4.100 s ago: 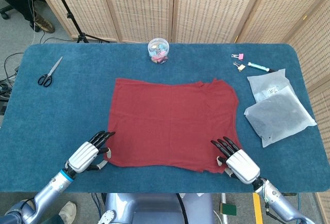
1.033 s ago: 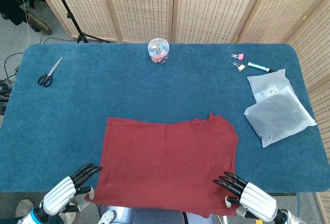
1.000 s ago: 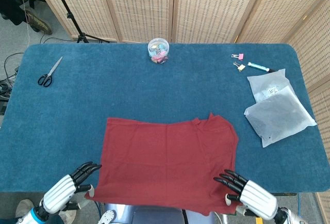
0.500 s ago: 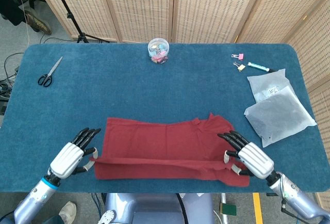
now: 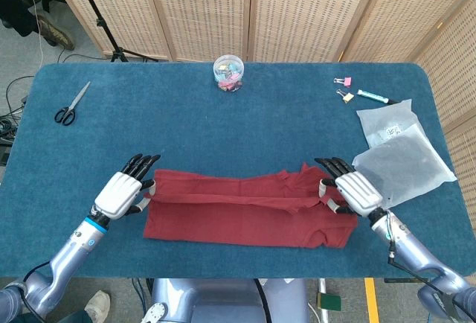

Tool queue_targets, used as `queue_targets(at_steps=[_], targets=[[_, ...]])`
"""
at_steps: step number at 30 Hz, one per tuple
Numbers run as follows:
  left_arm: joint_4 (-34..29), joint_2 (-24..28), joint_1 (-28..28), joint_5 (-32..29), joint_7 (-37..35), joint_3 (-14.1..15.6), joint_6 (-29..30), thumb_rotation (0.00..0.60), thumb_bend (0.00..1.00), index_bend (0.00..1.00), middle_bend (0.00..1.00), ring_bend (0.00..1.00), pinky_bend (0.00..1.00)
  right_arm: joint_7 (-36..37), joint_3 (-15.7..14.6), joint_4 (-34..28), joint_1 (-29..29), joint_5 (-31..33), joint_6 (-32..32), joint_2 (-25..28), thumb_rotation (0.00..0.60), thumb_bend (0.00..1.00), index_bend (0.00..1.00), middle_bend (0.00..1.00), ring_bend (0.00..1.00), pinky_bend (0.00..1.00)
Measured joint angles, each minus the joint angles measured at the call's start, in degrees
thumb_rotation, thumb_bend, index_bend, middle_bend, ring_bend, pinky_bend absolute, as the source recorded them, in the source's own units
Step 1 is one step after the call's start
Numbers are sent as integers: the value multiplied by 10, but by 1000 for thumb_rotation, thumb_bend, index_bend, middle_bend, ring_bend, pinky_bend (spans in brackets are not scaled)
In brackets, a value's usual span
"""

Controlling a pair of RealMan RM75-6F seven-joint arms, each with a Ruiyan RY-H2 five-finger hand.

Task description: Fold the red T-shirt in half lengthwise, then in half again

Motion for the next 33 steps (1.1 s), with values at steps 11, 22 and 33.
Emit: queue_targets(at_steps=[11, 22, 33], targets=[[31, -32, -29, -43, 23, -28, -40, 600, 449, 746, 0, 0, 0, -46, 41, 4, 35, 61, -74, -22, 600, 620, 649, 56, 0, 0], [54, -48, -41, -73, 28, -42, -58, 600, 454, 746, 0, 0, 0, -82, 71, 23, 52, 121, -124, -38, 600, 620, 649, 56, 0, 0], [80, -69, -48, -111, 46, -48, -86, 600, 442, 746, 0, 0, 0, -100, 85, 45, 60, 158, -160, -49, 600, 620, 649, 56, 0, 0]])
